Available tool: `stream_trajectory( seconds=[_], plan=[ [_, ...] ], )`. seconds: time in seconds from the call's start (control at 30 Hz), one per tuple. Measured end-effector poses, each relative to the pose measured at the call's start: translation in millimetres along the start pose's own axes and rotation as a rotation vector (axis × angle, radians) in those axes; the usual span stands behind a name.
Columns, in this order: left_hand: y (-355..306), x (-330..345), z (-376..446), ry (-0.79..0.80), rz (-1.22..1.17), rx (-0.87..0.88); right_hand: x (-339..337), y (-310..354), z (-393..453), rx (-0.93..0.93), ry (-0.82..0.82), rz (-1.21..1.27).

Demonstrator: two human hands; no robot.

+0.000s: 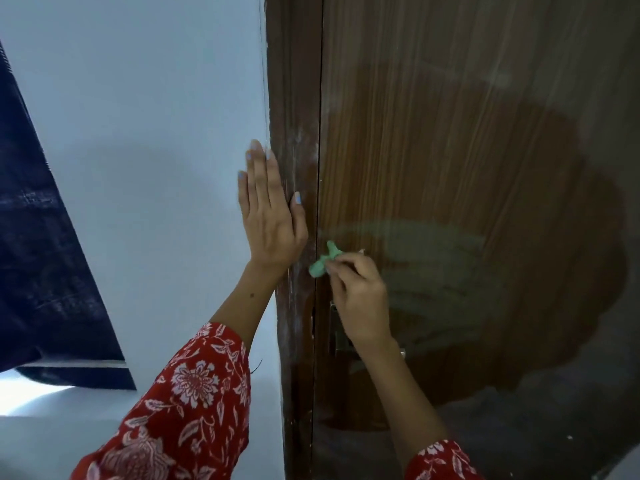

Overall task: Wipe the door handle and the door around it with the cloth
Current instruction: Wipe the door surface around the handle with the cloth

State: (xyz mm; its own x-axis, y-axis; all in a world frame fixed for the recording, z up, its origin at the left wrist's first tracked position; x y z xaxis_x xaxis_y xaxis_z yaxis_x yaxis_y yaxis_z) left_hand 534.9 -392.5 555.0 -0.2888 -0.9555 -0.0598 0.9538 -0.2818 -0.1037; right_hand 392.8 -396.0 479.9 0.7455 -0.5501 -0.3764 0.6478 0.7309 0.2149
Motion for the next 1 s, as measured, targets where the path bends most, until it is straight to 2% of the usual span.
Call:
stream_trajectory(
  seconds=[0.03,0.1,0.17,0.2,0.3,0.37,0.43,0.5,0.57,0.63,0.7,0.77,0.83,0.9,0.93,1.0],
  plan=[
    [1,-1,-1,-0.007,0.001,-0.009,-5,-9,-3,0.049,-0.022,0.003],
    [1,1,-1,-0.010,0.005,-0.004,-26,-32,-2,0.211,-0.189,0.033],
    [1,1,-1,-0.018,0.001,0.000,-37,-32,13,0.245,-0.314,0.024],
    [1,1,-1,-0.022,-0.001,0.002,-33,-22,22,0.202,-0.304,0.006],
    [4,-1,-2,-0.035,-0.004,0.004,2,20,23,-0.023,-0.135,-0.042],
    [4,-1,-3,-0.039,-0.005,0.003,11,23,5,-0.069,-0.073,-0.080],
    [6,0,-3,-0.044,-0.002,0.001,1,0,-5,0.051,-0.131,-0.069],
    [7,1,-3,-0.048,0.002,0.002,-17,-24,-3,0.235,-0.280,-0.012],
    [7,1,-4,-0.053,0.007,0.005,-23,-24,5,0.281,-0.346,-0.002],
    [8,0,-4,-0.065,0.008,0.010,-9,-3,8,0.175,-0.282,-0.036],
    [7,-1,-4,-0.070,0.003,0.010,14,16,-5,0.053,-0.136,-0.083],
    [7,0,-4,-0.056,0.001,0.011,22,10,-29,0.083,-0.045,-0.133],
    [7,1,-4,-0.044,0.006,0.011,7,-22,-45,0.291,-0.082,-0.126],
    [8,2,-4,-0.043,0.011,0.007,-12,-42,-46,0.424,-0.197,-0.107],
    [8,2,-4,-0.044,0.013,0.006,-14,-40,-39,0.416,-0.227,-0.102],
    [8,2,-5,-0.047,0.020,0.007,-2,-18,-24,0.313,-0.183,-0.080]
  ],
)
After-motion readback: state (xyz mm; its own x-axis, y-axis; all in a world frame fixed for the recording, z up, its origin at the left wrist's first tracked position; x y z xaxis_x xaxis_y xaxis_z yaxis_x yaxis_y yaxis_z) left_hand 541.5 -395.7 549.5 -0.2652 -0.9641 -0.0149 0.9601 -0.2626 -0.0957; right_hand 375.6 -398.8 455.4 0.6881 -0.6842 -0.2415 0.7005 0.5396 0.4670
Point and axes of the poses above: each hand's wrist, its own z-axis towards the middle knuckle, its own x-axis out of the palm, y = z × x, the point moved 10 cm from there along z, towards the middle knuckle, and after that the axes turned 7 degrees about -z, right-handed, at the moved point
